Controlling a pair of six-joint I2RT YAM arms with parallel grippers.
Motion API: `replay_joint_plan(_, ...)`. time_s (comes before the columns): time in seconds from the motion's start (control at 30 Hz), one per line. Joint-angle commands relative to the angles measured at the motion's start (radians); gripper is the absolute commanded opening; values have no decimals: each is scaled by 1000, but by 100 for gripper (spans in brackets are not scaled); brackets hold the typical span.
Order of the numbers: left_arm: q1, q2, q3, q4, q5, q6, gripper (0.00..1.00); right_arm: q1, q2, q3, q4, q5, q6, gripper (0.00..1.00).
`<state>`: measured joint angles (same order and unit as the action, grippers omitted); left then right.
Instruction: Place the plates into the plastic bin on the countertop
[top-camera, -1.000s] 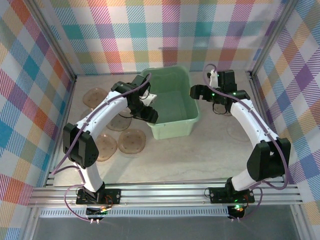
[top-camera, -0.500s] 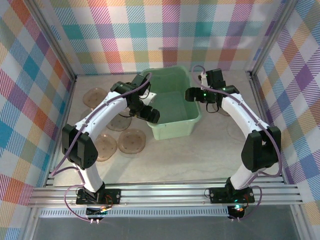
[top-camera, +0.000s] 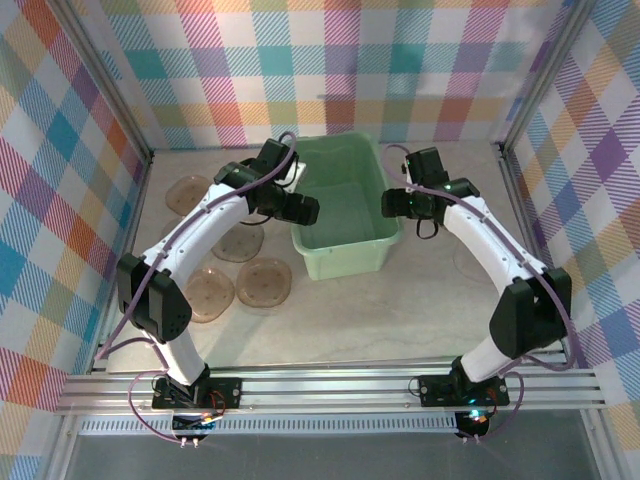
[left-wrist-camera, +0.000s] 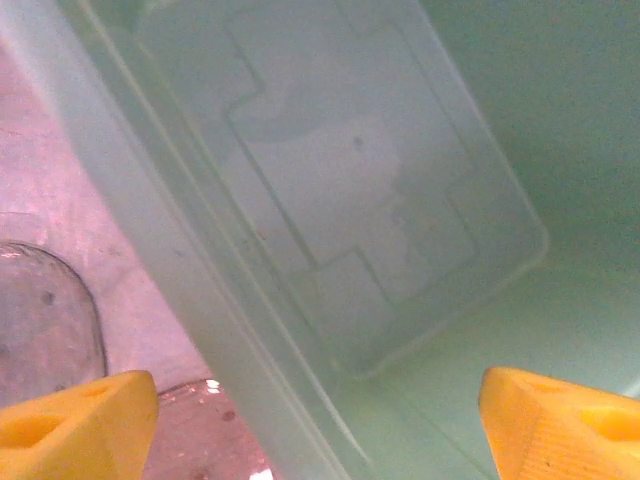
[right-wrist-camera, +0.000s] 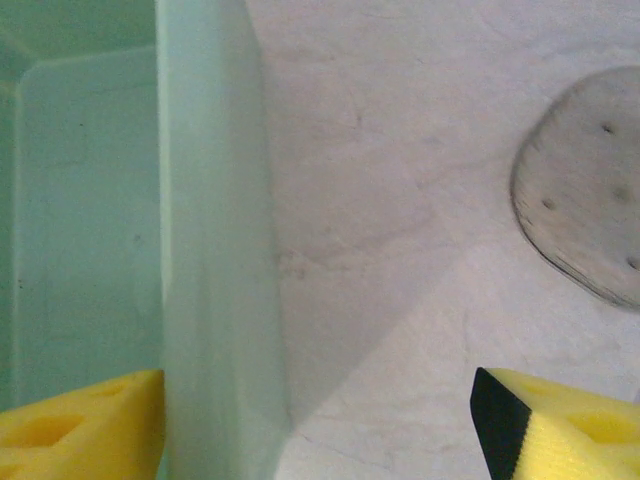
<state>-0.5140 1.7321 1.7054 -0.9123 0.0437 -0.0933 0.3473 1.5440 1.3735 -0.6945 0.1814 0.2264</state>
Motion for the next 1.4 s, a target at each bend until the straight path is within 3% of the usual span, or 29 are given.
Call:
replay_joint_plan(0.0, 35, -66, 14, 81, -82, -86, 84, 7, -72, -39, -66, 75, 36, 78)
replay_joint_plan(0.33, 190, -157, -92, 244, -53, -270, 86, 7, -206, -134, -117, 84, 120, 75)
replay_joint_plan(0.8, 322, -38, -11, 178, 17, -264, 87, 8, -375, -248, -190, 28, 217, 67)
replay_joint_plan(1.07, 388, 62, 27, 163, 55, -237, 87, 10, -324, -138, -180, 35, 170, 68)
replay_joint_plan(1.37, 467, 299, 167, 117, 106, -222, 85, 8, -48, 217, -160, 78, 47, 81)
